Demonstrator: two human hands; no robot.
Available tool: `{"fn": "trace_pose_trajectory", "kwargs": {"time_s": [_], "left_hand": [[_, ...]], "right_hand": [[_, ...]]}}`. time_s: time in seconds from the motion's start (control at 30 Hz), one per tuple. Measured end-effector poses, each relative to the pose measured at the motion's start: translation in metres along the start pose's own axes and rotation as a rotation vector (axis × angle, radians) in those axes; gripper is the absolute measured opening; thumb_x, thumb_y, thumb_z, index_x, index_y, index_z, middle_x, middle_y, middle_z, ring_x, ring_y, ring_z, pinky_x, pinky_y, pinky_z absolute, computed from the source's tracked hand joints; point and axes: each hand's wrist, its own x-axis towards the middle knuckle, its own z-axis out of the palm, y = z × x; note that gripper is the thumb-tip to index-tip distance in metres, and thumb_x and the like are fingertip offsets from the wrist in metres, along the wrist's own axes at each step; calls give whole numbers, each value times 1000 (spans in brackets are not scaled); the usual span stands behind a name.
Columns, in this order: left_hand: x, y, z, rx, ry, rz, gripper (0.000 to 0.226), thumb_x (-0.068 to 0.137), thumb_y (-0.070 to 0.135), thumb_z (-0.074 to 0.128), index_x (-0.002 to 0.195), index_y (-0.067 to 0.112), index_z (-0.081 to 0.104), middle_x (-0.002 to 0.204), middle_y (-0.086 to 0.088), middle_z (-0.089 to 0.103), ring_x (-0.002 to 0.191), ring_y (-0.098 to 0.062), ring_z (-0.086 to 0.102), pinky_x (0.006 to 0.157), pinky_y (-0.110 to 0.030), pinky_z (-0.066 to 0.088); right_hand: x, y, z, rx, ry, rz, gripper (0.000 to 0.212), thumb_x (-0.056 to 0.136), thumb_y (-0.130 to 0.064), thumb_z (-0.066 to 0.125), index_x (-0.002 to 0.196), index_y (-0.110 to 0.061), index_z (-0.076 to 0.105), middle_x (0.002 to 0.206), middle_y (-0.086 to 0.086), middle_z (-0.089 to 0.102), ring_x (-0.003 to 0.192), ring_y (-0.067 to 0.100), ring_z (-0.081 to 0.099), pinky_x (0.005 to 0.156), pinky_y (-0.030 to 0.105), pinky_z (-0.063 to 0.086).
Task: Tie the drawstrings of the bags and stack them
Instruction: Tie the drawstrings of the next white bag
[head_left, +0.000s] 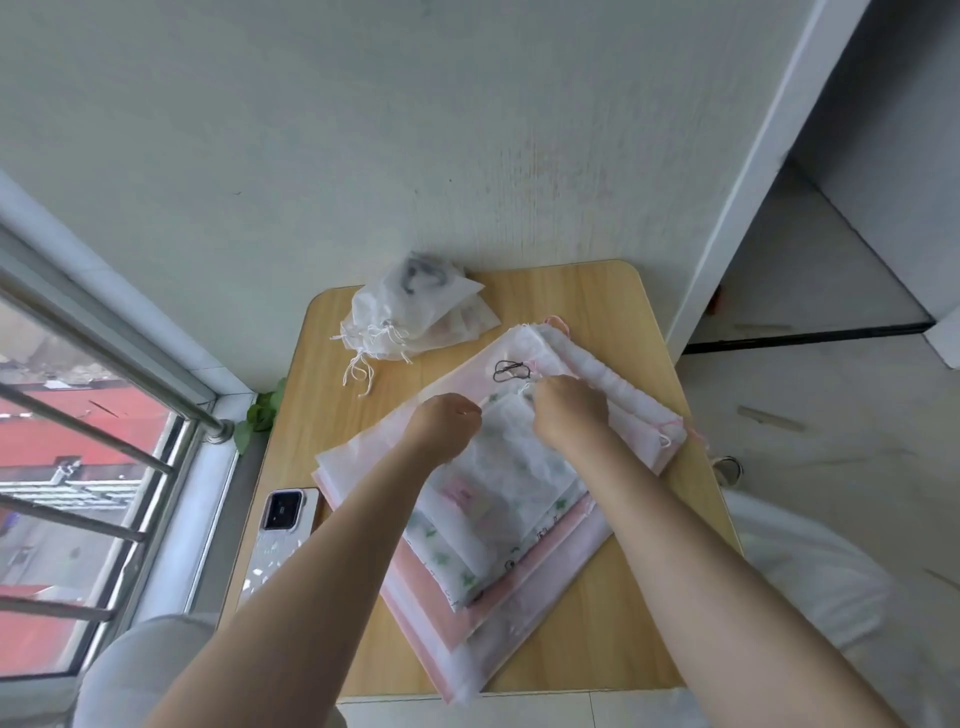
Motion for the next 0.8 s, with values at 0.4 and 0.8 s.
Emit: {"fn": "trace_pose_trajectory", "kwargs": {"time_s": [0.4, 0.8], "left_hand": [[-27, -12, -33, -403, -38, -225, 55, 88, 64, 52, 109, 14, 60, 90, -8, 69, 69, -17, 69, 61, -27, 49], [-39, -59, -42, -760, 178, -343, 22, 99, 23, 49, 87, 10, 63, 76, -7, 64, 55, -27, 63, 59, -33, 55]], "right_hand": [[0, -28, -12, 643, -190, -325, 7, 98, -17, 54, 96, -19, 60, 100, 7, 60, 91, 20, 58, 87, 36, 50], [-5, -35, -3, 509, -121, -56, 52, 99, -51, 40, 67, -11, 46, 62, 0, 49, 60, 19, 50, 60, 32, 38]]}}
